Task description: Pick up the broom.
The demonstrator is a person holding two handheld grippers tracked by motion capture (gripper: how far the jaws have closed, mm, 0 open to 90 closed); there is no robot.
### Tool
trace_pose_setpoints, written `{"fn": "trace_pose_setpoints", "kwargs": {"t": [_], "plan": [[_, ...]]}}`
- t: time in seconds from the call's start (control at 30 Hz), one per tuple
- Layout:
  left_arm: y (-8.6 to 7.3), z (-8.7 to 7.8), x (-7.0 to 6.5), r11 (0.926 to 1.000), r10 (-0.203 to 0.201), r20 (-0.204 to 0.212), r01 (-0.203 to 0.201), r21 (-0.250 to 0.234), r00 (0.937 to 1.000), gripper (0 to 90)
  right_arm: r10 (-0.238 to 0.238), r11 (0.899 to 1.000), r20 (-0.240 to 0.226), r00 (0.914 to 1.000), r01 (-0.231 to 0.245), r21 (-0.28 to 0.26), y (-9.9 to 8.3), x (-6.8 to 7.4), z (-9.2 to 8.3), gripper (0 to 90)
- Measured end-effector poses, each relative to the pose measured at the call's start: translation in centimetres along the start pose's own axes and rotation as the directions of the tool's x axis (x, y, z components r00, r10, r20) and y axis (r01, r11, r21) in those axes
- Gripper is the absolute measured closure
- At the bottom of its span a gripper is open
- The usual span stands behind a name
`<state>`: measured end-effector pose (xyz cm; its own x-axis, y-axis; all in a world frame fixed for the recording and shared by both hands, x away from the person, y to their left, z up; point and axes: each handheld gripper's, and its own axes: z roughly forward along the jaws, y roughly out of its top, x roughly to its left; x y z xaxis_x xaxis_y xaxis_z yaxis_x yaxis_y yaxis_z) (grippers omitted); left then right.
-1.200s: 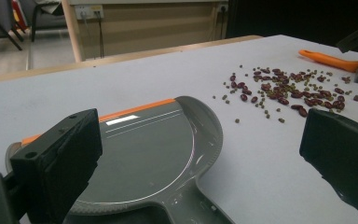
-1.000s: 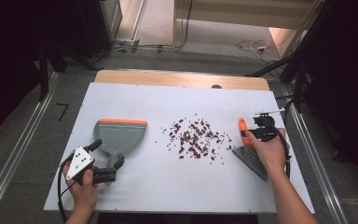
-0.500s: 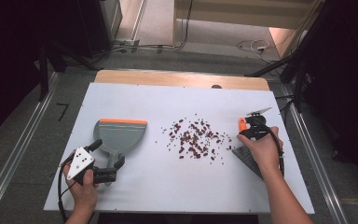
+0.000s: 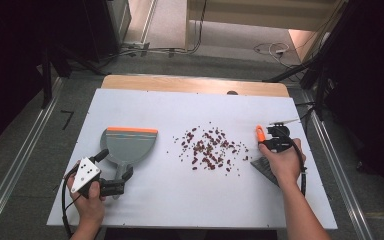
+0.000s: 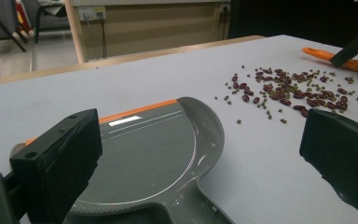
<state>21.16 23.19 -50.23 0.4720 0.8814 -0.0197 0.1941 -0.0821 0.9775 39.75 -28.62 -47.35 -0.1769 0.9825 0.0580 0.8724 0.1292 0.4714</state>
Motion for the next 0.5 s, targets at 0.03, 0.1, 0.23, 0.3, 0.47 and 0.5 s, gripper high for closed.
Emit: {"fn": "trace_pose_setpoints", "kwargs": {"t": [0.03, 0.1, 0.23, 0.3, 0.47, 0.5], "plan": [[0.0, 0.0, 0.0, 1.0000, -0.001, -0.004, 0.001, -0.001, 1.0000, 0.0, -0.004, 1.000, -0.005, 1.0000, 0.004, -0.020, -0.2, 0.0, -0.2, 67.0], [0.0, -0.1, 0.0, 1.0000, 0.000, -0.004, 0.000, -0.002, 1.0000, 0.0, -0.012, 0.998, -0.026, 0.9996, 0.010, -0.064, -0.5, -0.1, -0.7, 67.0], [0.0, -0.1, 0.0, 1.0000, 0.000, -0.006, 0.000, -0.002, 1.0000, 0.0, -0.027, 0.985, -0.055, 0.9982, 0.017, -0.171, -1.3, -0.3, -2.4, 67.0], [0.1, -0.1, 0.0, 1.0000, -0.002, -0.008, 0.002, -0.004, 1.0000, 0.0, -0.029, 0.973, -0.072, 0.9970, 0.012, -0.231, -1.9, -0.5, -3.2, 67.0], [0.1, -0.2, 0.0, 1.0000, 0.001, -0.014, -0.001, -0.005, 0.9999, 0.0, -0.012, 0.923, -0.146, 0.9892, -0.046, -0.383, -3.7, -1.4, -5.0, 67.1], [0.2, -0.2, 0.0, 1.0000, 0.003, -0.013, -0.003, -0.006, 0.9999, 0.0, -0.021, 0.914, -0.176, 0.9842, -0.052, -0.402, -4.0, -1.7, -5.3, 67.1]]}}
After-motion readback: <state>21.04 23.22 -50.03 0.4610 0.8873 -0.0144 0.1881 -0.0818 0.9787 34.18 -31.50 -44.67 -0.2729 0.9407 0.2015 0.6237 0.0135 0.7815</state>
